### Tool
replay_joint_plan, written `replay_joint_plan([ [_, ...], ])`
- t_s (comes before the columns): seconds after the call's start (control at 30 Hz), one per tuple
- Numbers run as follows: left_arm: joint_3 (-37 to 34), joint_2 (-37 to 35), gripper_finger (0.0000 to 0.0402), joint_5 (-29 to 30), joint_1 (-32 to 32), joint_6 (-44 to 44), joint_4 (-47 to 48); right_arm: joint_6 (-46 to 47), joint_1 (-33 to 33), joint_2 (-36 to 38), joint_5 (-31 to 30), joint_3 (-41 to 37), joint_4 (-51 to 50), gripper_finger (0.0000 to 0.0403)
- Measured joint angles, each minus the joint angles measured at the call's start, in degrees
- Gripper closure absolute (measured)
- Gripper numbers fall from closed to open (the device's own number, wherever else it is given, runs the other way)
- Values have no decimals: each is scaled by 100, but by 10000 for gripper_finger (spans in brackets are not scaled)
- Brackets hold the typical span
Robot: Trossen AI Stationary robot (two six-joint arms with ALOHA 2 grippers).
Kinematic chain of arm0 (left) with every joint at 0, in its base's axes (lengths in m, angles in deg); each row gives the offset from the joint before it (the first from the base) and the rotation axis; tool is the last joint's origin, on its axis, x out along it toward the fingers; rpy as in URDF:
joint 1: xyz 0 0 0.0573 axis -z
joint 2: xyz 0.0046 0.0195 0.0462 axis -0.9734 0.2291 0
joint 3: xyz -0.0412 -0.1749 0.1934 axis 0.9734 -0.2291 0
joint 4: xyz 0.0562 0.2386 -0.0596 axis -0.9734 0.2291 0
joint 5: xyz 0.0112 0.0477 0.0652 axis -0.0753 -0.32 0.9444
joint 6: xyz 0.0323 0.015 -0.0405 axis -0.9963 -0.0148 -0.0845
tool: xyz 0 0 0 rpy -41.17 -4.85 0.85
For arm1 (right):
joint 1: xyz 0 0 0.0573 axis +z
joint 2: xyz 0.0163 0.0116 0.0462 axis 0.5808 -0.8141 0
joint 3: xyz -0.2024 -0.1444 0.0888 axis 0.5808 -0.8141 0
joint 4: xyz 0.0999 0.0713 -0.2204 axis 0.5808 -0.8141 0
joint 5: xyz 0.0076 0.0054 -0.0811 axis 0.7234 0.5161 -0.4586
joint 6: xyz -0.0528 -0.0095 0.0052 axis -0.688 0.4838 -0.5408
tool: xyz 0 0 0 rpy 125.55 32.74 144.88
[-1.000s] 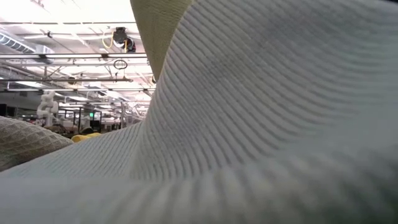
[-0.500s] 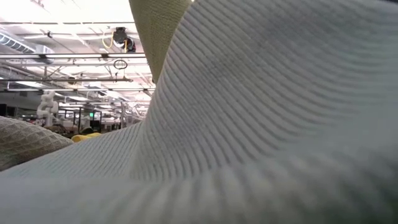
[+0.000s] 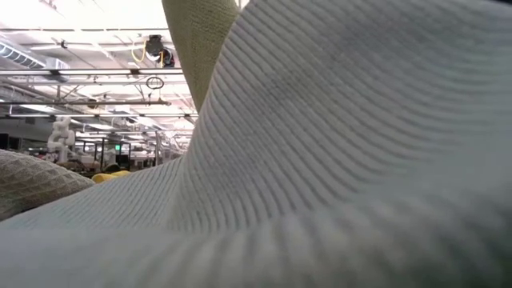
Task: Fold microfiber towels
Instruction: Fold the light green microfiber cloth
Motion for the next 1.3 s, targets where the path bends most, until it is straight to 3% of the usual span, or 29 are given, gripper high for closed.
replay_joint_plan([
  [0.43,0,0,396,-100,0,287,1,3,-15,0,154,0,-80,124],
  [0.93,-17,0,397,-597,60,755,-33,-155,710,-476,-160,84,3,124],
  [1.3,-17,0,392,-601,83,658,-240,-716,37,-515,-593,205,415,124],
])
